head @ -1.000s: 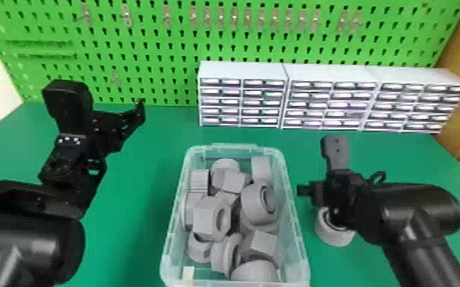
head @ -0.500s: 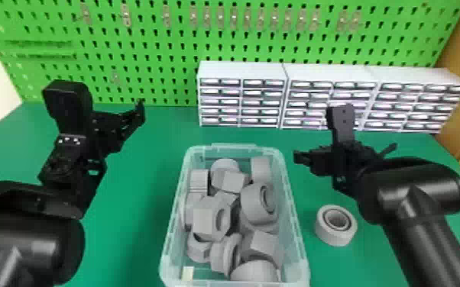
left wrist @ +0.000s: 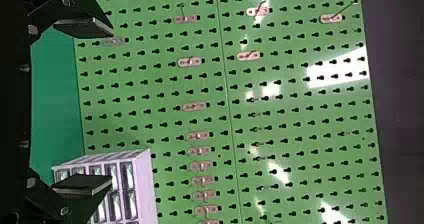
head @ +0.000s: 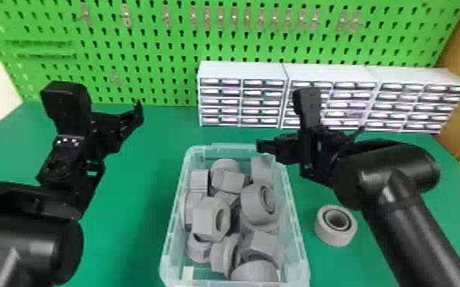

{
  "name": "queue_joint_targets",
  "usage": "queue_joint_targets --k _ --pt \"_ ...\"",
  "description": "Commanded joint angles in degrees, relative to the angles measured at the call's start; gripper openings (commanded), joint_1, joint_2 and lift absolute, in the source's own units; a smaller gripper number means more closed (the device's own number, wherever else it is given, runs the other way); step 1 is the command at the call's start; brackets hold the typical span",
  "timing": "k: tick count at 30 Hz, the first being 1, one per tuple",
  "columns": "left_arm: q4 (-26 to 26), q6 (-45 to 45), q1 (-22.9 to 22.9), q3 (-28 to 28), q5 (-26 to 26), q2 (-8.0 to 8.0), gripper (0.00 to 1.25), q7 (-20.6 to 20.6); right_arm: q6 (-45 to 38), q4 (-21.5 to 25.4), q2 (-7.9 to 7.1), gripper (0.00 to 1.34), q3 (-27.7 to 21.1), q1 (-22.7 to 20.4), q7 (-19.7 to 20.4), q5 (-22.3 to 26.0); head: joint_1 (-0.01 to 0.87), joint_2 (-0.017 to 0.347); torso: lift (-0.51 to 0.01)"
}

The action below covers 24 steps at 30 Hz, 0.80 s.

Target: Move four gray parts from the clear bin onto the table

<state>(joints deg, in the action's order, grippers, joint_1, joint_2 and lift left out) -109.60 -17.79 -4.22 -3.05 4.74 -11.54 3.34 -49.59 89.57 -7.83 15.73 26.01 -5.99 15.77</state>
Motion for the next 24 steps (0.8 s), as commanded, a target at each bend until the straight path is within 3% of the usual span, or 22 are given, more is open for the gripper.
queue_joint_targets --k 1,6,14,24 --pt "0.0 -0.1 0.2 0.3 0.0 -0.06 1.01 0.0 -2.5 2.3 -0.35 0.81 2.9 0.4 0.8 2.1 0.678 0.034 -0.050" --pt "-0.1 -0.1 0.3 0.5 0.0 -0.06 1.01 0.0 -5.3 4.9 -0.44 0.81 4.7 0.2 4.8 5.8 0.678 0.034 -0.050" --pt "-0.1 -0.1 0.6 1.3 0.0 -0.24 1.01 -0.5 -8.4 8.6 -0.70 0.81 7.3 -1.3 8.0 11.9 0.678 0.034 -0.050" --pt "-0.1 -0.2 0.8 3.1 -0.1 -0.15 1.01 -0.5 -14.4 13.1 -3.60 0.81 6.9 -3.1 13.4 22.3 0.678 0.034 -0.050"
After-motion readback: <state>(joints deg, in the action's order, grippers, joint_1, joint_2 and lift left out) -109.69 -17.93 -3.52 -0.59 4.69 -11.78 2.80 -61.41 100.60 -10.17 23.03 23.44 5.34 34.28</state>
